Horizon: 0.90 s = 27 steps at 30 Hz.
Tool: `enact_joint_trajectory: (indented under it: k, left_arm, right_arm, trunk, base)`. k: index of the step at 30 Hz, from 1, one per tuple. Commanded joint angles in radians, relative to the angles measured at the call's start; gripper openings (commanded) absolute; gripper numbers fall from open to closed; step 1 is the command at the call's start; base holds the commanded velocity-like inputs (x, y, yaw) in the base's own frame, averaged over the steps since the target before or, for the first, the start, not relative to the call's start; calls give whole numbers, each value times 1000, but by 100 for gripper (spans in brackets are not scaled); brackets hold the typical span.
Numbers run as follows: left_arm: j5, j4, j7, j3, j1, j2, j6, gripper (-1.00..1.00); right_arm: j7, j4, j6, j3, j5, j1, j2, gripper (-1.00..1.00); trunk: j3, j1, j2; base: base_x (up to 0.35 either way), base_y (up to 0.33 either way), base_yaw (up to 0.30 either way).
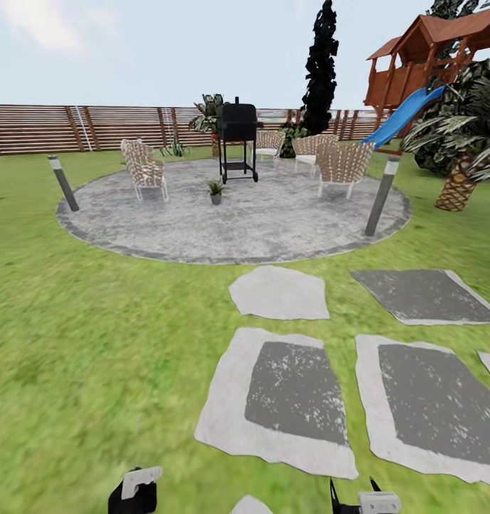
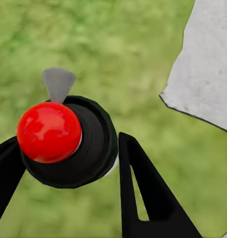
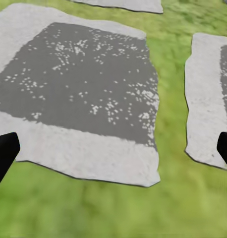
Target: Pick up the pesticide atomizer in the garden and spray insectifuge to fully cover both potted plants in the garden.
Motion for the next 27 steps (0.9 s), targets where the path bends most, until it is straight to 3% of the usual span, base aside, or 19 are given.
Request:
enact_joint_trajectory:
  k: [1,27]
  left_arm:
    - [9,2,-1,-3,-1,0,-3,-100]
    - [0,5,-5,-5,-1,-1,-3,-100]
  right_arm:
    - [-9,1,-1,0,10,-1,0,100]
    - [-9,1,-1,0,10,-1,0,100]
  trunk:
    - [-1,0,0]
    - [-1,0,0]
  base:
    - [336,0,0]
    - [337,0,0]
